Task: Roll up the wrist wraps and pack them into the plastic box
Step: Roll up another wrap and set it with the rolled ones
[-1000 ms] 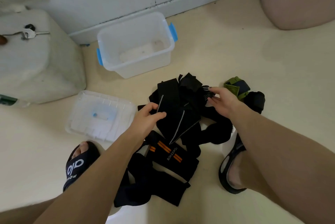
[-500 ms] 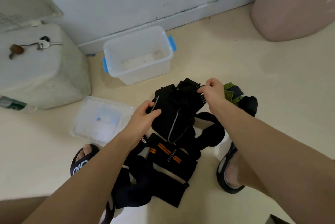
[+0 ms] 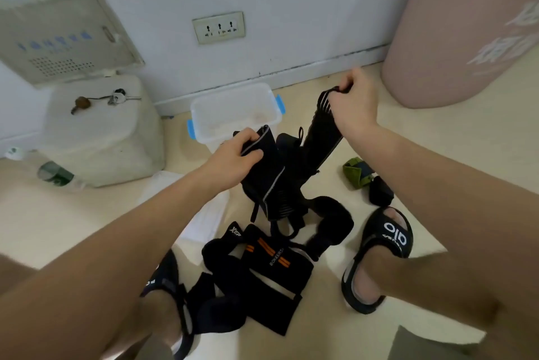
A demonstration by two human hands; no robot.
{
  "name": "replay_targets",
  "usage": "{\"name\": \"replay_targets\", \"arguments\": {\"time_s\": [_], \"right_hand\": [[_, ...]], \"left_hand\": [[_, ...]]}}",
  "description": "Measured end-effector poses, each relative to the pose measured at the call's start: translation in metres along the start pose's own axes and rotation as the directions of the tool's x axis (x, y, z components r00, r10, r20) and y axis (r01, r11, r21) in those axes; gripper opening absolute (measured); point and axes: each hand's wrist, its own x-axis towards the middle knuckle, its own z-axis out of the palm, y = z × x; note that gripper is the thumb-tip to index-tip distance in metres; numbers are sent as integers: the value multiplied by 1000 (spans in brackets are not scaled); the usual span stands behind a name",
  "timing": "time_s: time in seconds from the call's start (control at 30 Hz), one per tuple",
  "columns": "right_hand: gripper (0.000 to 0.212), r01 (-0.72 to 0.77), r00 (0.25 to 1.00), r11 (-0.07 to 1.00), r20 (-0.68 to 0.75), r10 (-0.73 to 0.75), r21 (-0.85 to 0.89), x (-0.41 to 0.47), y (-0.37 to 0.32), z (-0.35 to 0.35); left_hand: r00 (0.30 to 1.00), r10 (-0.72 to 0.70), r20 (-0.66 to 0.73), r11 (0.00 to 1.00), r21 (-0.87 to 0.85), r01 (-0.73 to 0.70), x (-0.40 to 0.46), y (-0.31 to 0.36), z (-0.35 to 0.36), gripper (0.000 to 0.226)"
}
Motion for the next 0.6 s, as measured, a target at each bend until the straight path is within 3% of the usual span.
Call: {"name": "replay_targets", "arguments": {"time_s": [0.07,0.17,0.37,0.5,0.6], "right_hand": [[21,139,990,990,-16,-140,-35,0,-23,-10],[21,298,949,952,127,-288,-69,-2,-62,-17],[34,425,905,903,-3,-426,61,-8,-137,-36],[31,374,918,914,75,-389,154,-14,-163,-46],[30,198,942,953,226,-250,231,-26,-153,-44]], "left_hand": [[999,35,0,998,48,-35,-5,11,-9,4],[998,66,12,995,80,-67,-12,22,-18,3],[989,146,4,973,179,-144,-17,46,-37,7],[971,240,-6,939,255,-230,-17,69,-63,12],[962,273,-31,928,272,-255,-19,73,-75,11]]}}
